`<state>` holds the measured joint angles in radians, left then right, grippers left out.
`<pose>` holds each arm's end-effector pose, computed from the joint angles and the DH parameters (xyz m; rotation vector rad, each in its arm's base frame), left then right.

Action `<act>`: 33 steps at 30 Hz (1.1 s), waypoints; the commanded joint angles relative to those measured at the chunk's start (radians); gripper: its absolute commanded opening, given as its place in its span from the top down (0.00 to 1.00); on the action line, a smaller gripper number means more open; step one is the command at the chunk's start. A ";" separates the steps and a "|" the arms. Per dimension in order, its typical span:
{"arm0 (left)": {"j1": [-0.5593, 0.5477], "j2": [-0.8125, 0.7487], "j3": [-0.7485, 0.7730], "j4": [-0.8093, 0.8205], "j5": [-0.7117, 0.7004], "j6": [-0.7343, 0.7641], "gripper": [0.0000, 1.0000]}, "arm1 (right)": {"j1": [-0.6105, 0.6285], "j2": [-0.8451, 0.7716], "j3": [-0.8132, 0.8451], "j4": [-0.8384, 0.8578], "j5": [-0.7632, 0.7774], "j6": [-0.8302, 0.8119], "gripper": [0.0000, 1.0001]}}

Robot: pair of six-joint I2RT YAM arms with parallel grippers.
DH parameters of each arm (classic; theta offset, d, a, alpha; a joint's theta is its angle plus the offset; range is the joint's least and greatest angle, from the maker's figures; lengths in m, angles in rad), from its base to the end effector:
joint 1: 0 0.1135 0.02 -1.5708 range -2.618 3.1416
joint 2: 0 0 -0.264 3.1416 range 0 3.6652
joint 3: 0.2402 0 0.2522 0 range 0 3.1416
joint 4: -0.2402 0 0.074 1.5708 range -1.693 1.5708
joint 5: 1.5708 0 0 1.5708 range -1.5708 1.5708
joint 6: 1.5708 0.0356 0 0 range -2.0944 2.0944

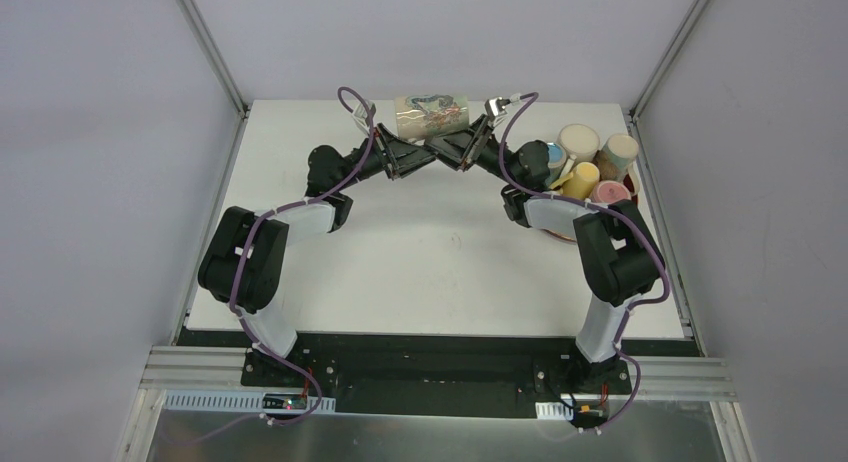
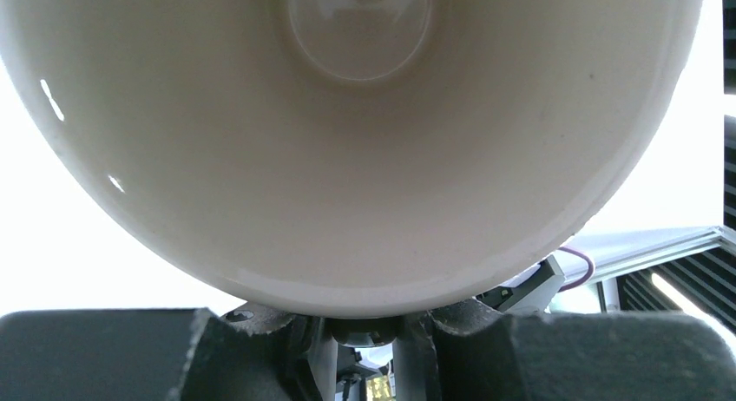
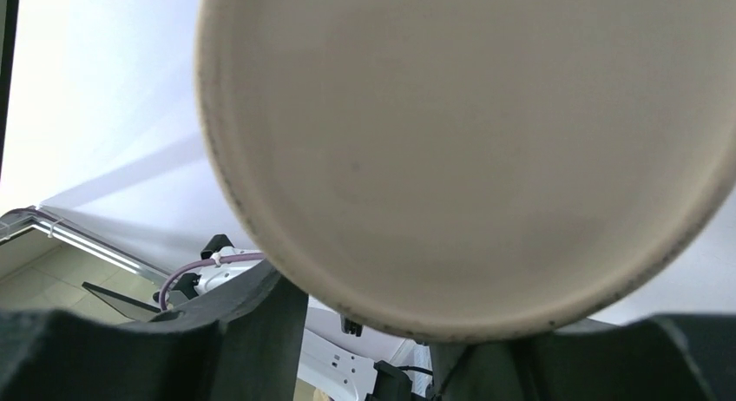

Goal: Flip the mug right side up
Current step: Turn over the cup on the tray.

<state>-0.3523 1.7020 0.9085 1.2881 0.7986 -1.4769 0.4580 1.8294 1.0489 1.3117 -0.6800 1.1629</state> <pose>0.3254 -0.1468 0.2896 0.0805 1.5142 -1.9624 0.3412 0.1932 0.2905 -0.2727 1.3374 1.7530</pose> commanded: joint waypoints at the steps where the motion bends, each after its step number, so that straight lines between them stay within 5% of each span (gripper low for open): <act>1: 0.007 -0.028 0.038 0.166 -0.037 0.018 1.00 | 0.012 -0.015 0.029 0.095 -0.053 0.001 0.44; 10: 0.029 -0.048 0.037 0.168 -0.038 0.020 1.00 | 0.006 -0.034 0.028 -0.017 -0.084 -0.059 0.24; 21: 0.064 -0.092 0.021 0.144 -0.028 0.049 1.00 | -0.032 -0.093 0.011 -0.178 -0.177 -0.219 0.21; 33: 0.129 -0.177 -0.040 -0.076 -0.051 0.237 1.00 | -0.165 -0.210 0.035 -0.513 -0.349 -0.486 0.20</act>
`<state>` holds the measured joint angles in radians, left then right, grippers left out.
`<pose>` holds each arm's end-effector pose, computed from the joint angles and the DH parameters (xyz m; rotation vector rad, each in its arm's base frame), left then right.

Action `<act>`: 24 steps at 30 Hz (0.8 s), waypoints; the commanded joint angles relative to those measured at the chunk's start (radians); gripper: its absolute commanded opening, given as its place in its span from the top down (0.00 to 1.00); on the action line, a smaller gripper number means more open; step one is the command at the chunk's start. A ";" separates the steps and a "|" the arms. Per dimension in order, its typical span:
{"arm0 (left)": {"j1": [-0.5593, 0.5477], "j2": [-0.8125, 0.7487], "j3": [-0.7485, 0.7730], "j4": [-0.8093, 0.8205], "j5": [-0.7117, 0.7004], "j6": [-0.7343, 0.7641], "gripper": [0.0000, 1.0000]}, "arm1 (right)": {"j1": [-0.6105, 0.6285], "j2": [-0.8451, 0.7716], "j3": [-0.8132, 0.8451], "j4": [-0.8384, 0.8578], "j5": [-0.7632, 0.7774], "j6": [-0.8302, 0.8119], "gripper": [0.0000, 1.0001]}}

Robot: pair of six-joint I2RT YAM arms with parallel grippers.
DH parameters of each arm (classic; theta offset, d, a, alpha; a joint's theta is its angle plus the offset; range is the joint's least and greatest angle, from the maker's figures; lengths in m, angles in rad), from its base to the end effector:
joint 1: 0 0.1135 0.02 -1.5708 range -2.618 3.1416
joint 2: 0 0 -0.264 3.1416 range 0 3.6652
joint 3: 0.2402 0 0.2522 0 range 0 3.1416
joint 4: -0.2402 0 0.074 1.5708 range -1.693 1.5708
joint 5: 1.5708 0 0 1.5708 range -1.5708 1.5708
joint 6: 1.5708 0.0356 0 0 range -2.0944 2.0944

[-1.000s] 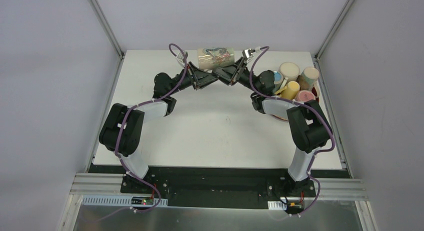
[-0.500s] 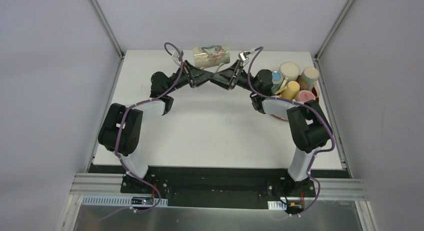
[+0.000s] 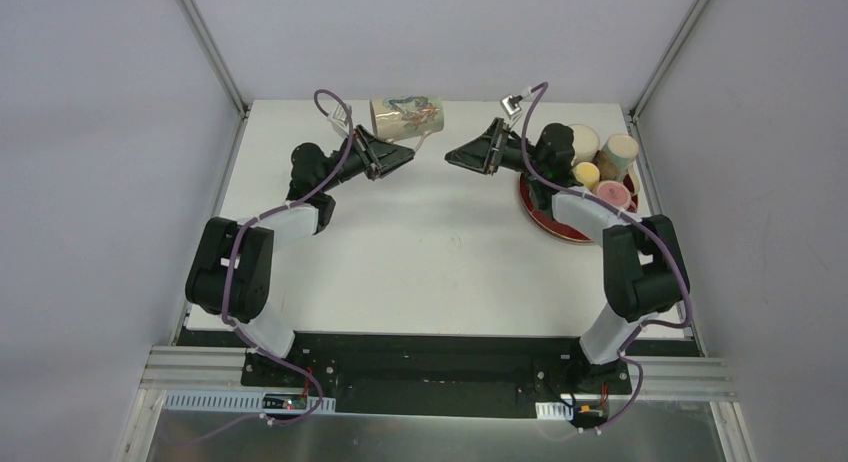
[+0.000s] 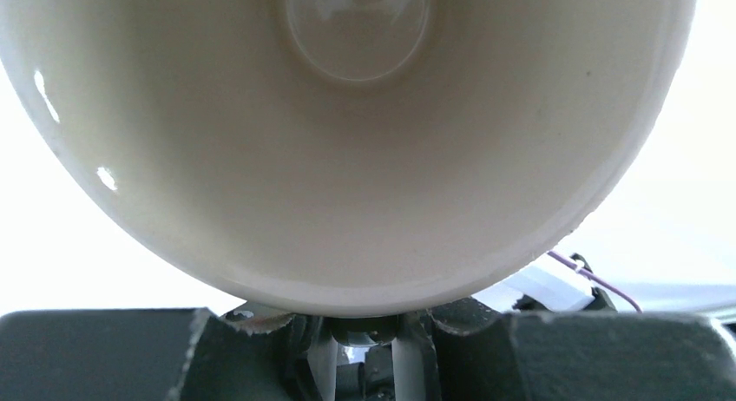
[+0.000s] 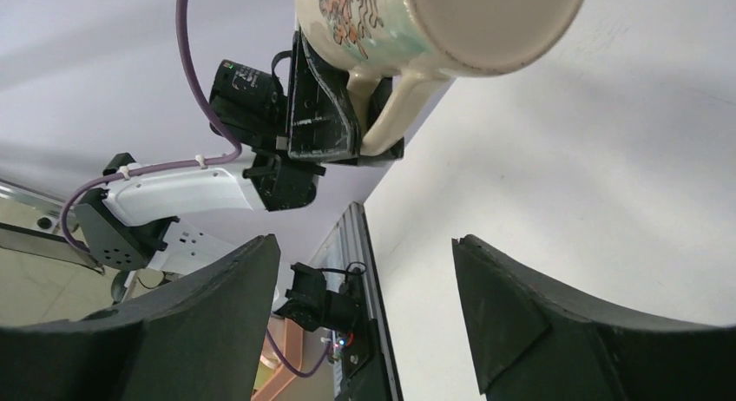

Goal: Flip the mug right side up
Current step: Turn over the cup on the tray.

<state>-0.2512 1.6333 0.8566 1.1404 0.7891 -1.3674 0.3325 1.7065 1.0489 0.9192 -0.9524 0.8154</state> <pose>0.3287 -0.1104 0.2833 -0.0232 1.5729 -1.8007 0.3475 0.1507 0.2973 -0.5555 1.5206 1.5325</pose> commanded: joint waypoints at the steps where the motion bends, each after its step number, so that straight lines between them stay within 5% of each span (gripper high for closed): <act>1: 0.034 -0.117 0.009 0.051 -0.043 0.148 1.00 | -0.045 -0.103 0.041 -0.199 -0.082 -0.196 0.20; 5: 0.058 -0.151 -0.003 -0.029 -0.042 0.229 1.00 | -0.053 -0.177 0.086 -0.630 -0.049 -0.578 0.19; 11: 0.085 -0.188 0.000 -0.155 -0.032 0.362 1.00 | -0.055 -0.263 0.138 -1.071 0.057 -0.905 0.18; 24: 0.180 -0.286 0.045 -0.504 -0.030 0.678 1.00 | -0.056 -0.530 0.062 -1.459 0.263 -1.338 0.13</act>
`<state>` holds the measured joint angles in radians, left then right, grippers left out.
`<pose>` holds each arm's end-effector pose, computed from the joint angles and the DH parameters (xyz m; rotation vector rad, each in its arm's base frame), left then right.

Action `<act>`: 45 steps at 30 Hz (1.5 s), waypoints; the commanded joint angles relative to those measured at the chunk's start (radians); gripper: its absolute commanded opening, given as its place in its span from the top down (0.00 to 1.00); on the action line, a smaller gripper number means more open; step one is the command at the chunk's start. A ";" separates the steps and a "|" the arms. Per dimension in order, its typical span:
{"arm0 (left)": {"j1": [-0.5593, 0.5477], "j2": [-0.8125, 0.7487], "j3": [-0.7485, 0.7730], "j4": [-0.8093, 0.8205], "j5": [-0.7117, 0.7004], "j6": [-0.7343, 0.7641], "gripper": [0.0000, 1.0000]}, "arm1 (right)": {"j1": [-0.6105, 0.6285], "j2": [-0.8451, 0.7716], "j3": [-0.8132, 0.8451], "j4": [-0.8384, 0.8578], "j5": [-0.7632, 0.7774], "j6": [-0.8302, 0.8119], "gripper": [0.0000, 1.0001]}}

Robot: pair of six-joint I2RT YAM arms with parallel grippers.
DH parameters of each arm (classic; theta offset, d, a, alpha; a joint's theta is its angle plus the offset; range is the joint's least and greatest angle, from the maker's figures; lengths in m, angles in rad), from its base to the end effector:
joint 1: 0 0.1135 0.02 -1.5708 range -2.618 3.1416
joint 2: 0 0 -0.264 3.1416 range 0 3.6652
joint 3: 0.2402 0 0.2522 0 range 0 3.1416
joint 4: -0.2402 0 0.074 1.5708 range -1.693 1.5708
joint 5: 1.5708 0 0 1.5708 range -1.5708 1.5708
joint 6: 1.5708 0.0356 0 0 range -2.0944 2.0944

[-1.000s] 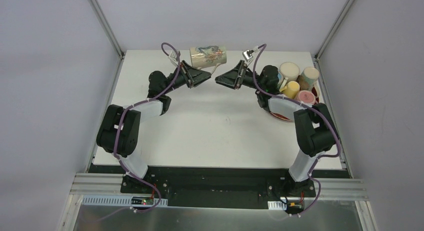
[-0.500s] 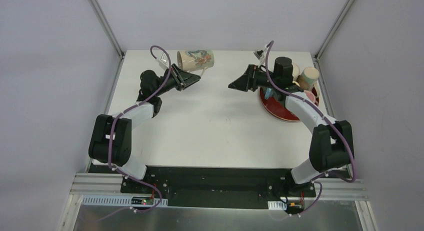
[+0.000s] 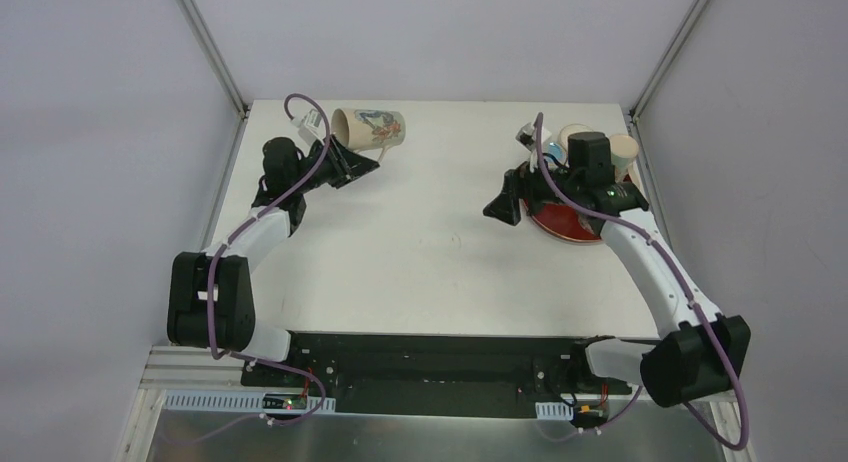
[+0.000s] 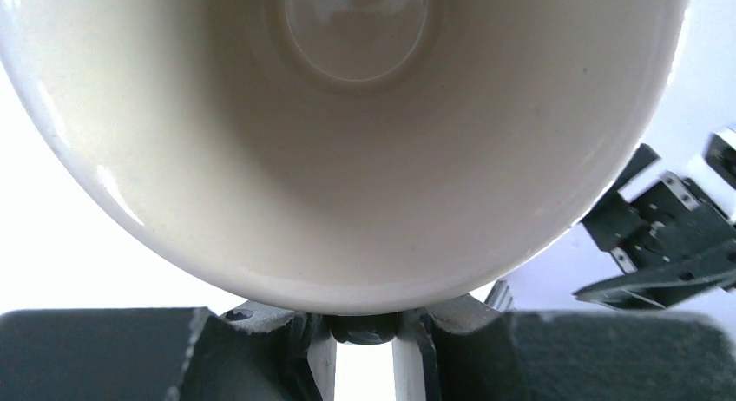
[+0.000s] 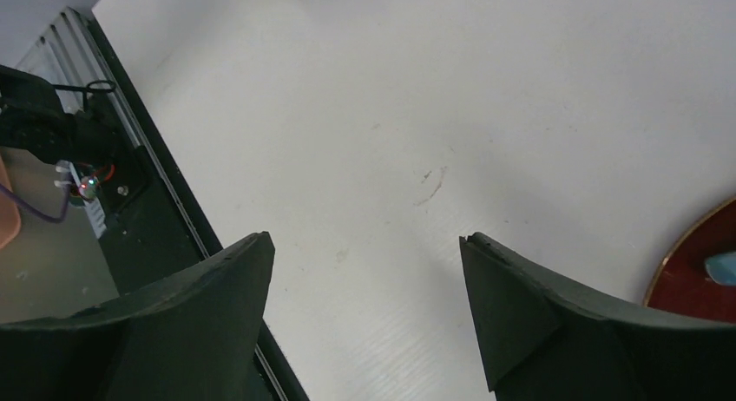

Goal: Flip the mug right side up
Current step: Turn over the cup on the tray, then place the cup at the corner of the board.

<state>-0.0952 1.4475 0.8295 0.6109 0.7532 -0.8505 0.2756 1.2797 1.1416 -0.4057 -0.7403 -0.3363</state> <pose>0.3181 -0.0548 0.2818 -0.0060 1.7415 -1.3038 0.2638 0.0996 0.3402 -1.0158 1.7685 0.7386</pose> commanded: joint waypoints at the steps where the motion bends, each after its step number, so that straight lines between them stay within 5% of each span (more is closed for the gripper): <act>1: 0.030 -0.107 0.078 0.002 0.008 0.182 1.00 | 0.002 -0.125 -0.044 -0.145 0.055 -0.205 0.13; 12: 0.088 -0.109 0.257 -0.450 0.021 0.506 1.00 | 0.002 -0.243 -0.164 -0.111 0.106 -0.258 0.12; 19: 0.116 -0.100 0.356 -0.705 -0.109 0.706 1.00 | 0.001 -0.249 -0.188 -0.091 0.112 -0.271 0.11; 45: 0.161 0.001 0.485 -1.015 -0.473 1.020 1.00 | -0.010 -0.316 -0.271 -0.062 0.074 -0.332 0.01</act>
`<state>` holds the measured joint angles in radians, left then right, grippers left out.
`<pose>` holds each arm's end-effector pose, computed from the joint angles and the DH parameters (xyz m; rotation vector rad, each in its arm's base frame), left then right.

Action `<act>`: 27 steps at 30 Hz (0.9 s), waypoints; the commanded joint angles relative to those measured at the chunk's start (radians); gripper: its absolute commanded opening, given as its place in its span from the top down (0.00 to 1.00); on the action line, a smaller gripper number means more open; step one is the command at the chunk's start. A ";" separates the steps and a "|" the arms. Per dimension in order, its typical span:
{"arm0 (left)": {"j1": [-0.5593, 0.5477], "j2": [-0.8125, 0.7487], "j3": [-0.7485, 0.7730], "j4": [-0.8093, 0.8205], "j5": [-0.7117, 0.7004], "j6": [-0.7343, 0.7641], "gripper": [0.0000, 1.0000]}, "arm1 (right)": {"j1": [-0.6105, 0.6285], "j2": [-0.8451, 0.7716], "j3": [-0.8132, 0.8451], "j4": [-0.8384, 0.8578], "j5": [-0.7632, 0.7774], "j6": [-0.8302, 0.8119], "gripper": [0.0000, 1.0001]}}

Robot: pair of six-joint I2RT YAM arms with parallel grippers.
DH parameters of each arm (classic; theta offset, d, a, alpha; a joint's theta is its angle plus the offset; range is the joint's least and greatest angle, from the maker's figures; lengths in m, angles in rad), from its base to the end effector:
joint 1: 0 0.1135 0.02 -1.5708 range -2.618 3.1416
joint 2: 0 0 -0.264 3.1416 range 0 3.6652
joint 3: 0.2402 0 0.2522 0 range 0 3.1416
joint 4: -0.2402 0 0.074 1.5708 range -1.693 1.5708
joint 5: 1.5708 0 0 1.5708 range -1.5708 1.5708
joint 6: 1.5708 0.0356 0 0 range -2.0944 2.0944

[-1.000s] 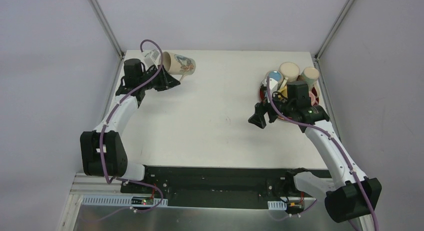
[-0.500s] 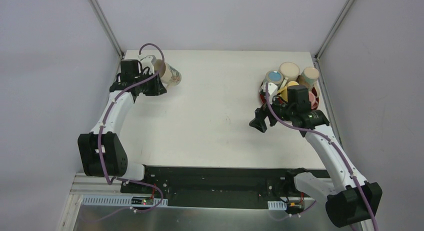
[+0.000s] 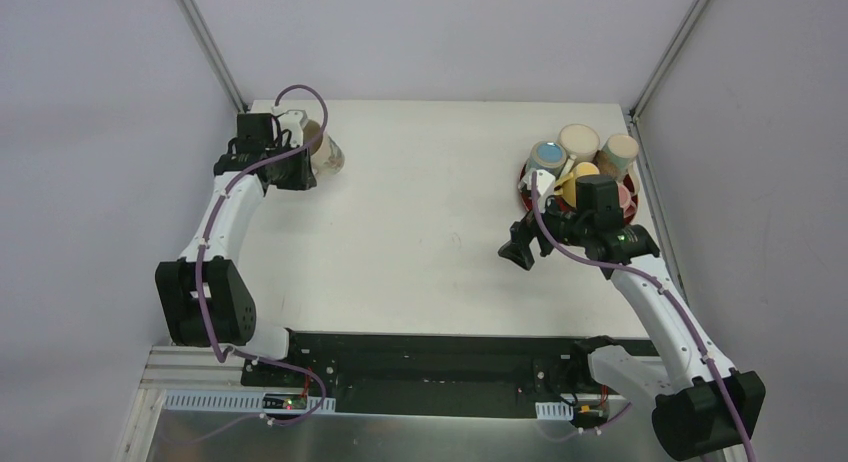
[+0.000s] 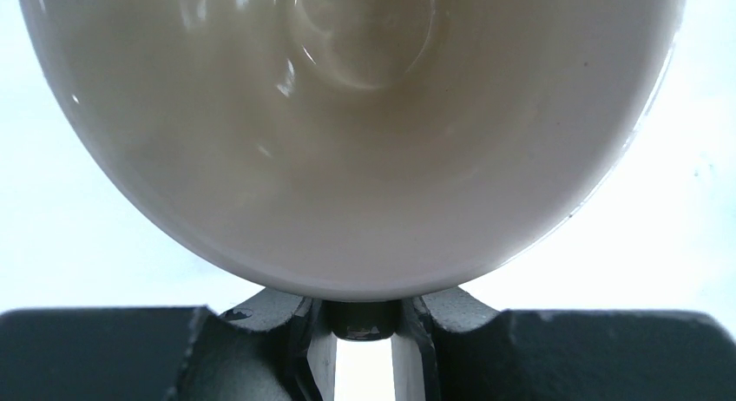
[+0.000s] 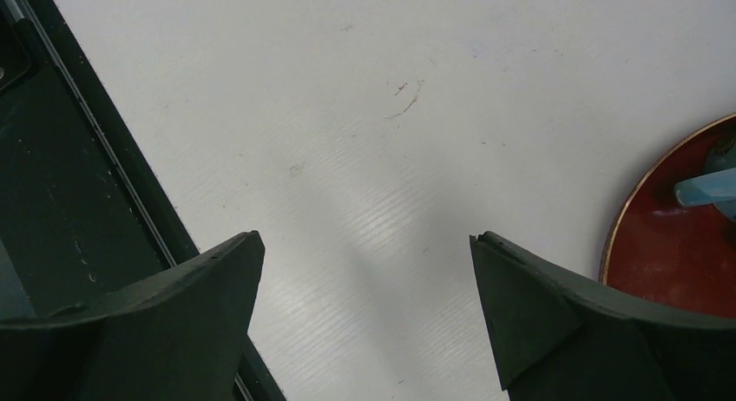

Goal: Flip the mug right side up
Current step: Place the cup at the corner of the board.

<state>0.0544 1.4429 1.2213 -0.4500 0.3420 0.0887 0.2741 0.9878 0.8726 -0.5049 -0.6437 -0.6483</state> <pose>0.3228 0.0056 0.3131 0.2217 2.2027 -0.3039 0.1947 0.0769 0.3058 -1.2327 1.6865 0.4774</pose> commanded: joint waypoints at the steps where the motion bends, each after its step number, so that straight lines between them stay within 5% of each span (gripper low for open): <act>1: 0.011 0.014 0.099 0.037 -0.080 0.088 1.00 | -0.009 -0.026 -0.003 0.038 -0.023 -0.020 0.01; 27: 0.073 0.266 0.287 -0.034 -0.226 0.123 1.00 | -0.030 -0.038 -0.018 0.057 -0.035 -0.011 0.01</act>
<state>0.1120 1.7096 1.4185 -0.5354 0.1432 0.1909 0.2527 0.9661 0.8680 -0.4847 -0.6441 -0.6479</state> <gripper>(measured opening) 0.243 0.990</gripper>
